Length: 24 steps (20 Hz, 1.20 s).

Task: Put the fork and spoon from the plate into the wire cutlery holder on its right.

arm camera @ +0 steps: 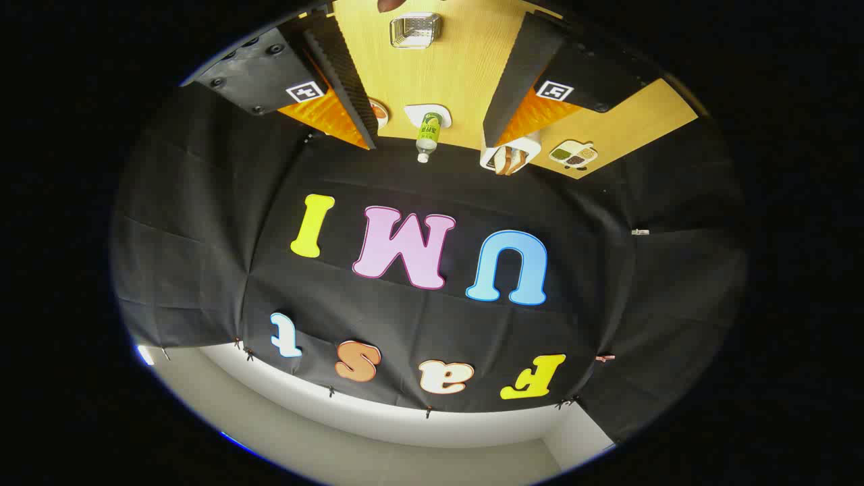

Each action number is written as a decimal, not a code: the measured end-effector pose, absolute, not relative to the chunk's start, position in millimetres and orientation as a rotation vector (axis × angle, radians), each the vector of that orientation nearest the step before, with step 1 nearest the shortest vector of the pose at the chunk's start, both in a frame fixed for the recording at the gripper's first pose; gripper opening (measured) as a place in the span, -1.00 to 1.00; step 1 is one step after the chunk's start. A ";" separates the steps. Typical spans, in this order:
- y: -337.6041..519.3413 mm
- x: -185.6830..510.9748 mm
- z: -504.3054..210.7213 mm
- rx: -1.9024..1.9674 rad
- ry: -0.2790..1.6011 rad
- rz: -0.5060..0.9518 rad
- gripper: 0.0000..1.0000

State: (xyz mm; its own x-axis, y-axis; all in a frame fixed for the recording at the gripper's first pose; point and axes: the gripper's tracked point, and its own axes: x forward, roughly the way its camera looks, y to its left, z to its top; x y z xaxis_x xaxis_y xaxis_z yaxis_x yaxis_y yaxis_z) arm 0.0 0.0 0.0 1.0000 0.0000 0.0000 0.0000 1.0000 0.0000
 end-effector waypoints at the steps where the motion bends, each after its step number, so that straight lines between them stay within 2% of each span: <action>1: -0.3 0.5 -0.2 0.001 0.001 -0.001 0.95; 15: 9.9 11.2 -1.1 0.012 0.011 0.033 0.95; 20: 42.2 19.6 -23.3 0.060 0.100 0.142 0.95; 24: 86.8 23.9 -60.6 0.155 0.274 0.282 0.95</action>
